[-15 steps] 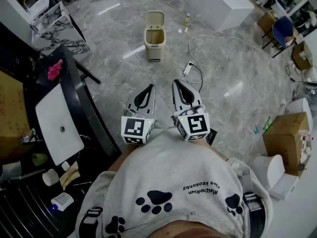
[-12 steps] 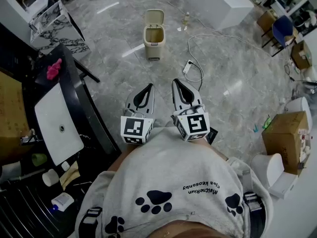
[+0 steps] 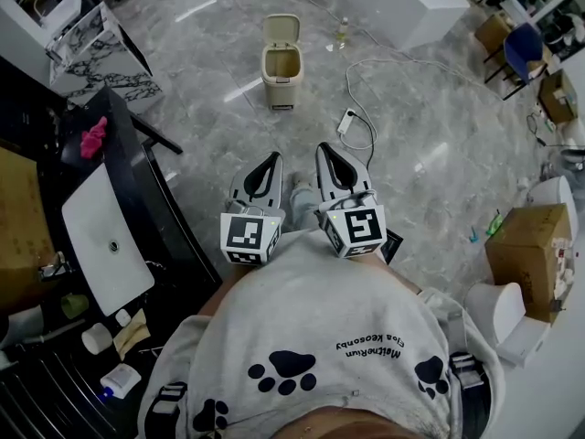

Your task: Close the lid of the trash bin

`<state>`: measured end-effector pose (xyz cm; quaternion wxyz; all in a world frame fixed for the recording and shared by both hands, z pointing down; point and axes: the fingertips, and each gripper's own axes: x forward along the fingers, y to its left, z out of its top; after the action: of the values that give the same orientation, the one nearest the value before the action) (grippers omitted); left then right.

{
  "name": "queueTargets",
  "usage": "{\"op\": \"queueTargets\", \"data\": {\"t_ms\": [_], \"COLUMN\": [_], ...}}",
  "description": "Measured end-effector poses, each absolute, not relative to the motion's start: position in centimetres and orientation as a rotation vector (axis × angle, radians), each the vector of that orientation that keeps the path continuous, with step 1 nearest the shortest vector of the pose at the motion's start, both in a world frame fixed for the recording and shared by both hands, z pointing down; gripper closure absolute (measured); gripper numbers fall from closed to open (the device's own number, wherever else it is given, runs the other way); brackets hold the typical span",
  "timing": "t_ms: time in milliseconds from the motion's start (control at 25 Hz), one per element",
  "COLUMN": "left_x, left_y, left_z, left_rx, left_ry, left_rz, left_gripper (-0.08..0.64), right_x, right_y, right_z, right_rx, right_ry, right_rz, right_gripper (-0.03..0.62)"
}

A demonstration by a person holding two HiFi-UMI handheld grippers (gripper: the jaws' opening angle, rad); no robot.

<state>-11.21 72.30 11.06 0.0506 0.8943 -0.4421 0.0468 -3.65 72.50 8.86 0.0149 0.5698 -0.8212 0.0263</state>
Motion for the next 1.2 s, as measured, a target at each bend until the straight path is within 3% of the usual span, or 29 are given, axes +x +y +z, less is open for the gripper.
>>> {"op": "queueTargets", "data": {"t_ms": [840,1200], "left_x": [-4.4,-3.5], "left_y": [43.5,36.9], "left_z": [10.4,11.0], "left_rx": [2.621,2.585], "left_ry": [-1.478,-1.508], "left_rz": [0.092,0.138], "left_gripper": [0.540,0.540], "right_x": [4.7,7.1], "right_y": [42.8,36.4], "right_z": [8.3,9.8], "right_rx": [1.697,1.704], "right_ry": [-2.612,-2.608], "right_rz": [0.153,0.221], "right_gripper": [0.560,0.560]}}
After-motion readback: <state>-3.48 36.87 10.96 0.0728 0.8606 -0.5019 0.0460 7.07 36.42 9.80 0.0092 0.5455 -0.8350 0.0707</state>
